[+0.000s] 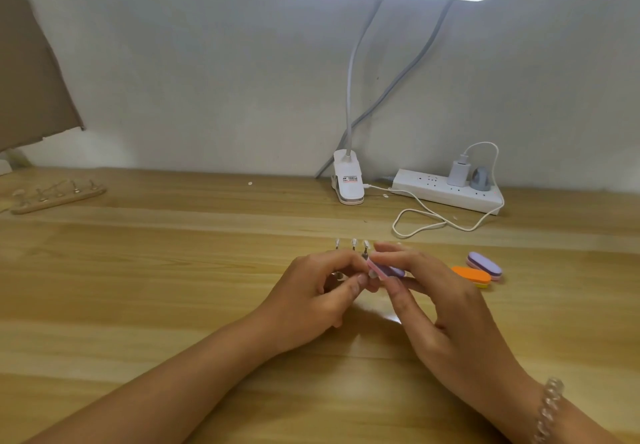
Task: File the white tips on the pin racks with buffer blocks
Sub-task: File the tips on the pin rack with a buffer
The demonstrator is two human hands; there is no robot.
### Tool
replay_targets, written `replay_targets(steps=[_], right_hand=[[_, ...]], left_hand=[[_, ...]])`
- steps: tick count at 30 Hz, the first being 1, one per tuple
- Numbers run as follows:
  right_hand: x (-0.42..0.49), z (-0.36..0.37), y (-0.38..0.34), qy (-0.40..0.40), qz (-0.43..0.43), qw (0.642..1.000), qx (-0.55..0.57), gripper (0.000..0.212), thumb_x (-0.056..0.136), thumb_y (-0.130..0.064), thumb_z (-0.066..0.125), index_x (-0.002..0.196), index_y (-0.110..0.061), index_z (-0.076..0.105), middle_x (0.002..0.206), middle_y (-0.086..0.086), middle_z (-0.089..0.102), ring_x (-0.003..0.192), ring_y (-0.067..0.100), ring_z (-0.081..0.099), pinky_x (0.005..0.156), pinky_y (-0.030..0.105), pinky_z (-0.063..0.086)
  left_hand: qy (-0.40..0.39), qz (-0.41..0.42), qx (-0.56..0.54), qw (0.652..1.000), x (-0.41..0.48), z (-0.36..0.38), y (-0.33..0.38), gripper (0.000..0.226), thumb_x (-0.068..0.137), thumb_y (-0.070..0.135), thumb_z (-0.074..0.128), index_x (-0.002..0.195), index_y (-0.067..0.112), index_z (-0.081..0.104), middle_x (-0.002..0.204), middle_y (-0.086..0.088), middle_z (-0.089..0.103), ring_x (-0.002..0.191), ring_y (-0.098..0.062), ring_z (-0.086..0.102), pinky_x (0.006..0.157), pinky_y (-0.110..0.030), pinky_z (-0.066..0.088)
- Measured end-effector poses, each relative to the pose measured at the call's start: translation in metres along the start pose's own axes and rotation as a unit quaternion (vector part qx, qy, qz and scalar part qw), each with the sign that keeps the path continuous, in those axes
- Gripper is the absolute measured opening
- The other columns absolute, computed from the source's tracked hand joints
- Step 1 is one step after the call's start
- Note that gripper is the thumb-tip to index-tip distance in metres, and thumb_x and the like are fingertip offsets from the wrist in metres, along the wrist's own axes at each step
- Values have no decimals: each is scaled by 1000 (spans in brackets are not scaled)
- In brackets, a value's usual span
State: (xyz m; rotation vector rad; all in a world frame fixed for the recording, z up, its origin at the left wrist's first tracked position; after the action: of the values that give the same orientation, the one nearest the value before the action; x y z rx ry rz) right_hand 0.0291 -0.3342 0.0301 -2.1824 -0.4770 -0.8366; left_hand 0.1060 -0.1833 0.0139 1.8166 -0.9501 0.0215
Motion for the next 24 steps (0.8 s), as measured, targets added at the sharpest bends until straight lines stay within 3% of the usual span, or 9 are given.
replay_targets(steps=[5, 10, 15, 21, 24], right_hand=[[0, -2, 4, -3, -1, 1000, 14, 23, 92, -9, 60, 114, -13, 68, 121, -6, 65, 120, 5, 58, 90, 30, 55], [-4, 1, 1, -7, -8, 1000, -4, 24, 83, -19, 72, 105, -18, 62, 107, -8, 58, 104, 13, 60, 79, 25, 53], [0, -5, 15, 29, 92, 995, 31, 20, 81, -23, 76, 95, -22, 62, 97, -8, 60, 93, 13, 60, 75, 37, 55], [-4, 5, 1, -10, 25, 1000, -9, 25, 79, -40, 74, 95, -25, 63, 97, -11, 50, 91, 8, 56, 73, 16, 48], [1, -3, 12, 30, 73, 997, 11, 23, 79, -24, 81, 92, -22, 61, 96, -4, 54, 87, 13, 57, 71, 31, 53]], left_hand=[[6, -8, -2, 1000, 0, -1, -1, 15, 99, 7, 57, 96, 17, 68, 93, 4, 71, 45, -4, 53, 46, -22, 44], [7, 10, 23, 1000, 0, -1, 3, 17, 94, 14, 55, 91, 27, 66, 73, 18, 59, 48, -4, 51, 49, -22, 41], [15, 52, 112, 992, -1, 3, 3, 8, 93, 18, 65, 93, 22, 71, 73, 20, 58, 55, -9, 48, 55, -24, 36], [15, 55, 122, 991, -1, 2, 3, 11, 90, 14, 61, 92, 20, 69, 76, 16, 59, 59, -14, 53, 57, -26, 37], [19, 66, 130, 989, -1, 3, 6, 6, 92, 19, 65, 91, 21, 70, 74, 21, 57, 56, -10, 50, 57, -21, 34]])
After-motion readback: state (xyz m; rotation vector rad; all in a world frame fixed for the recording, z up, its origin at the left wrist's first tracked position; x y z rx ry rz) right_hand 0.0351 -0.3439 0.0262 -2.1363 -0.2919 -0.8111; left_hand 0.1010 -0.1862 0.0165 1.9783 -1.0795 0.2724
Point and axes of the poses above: each hand's wrist, its own x-axis towards the middle knuckle, its own z-axis out of the palm, y = z × x, the point moved 3 cm from there along x, towards the middle knuckle
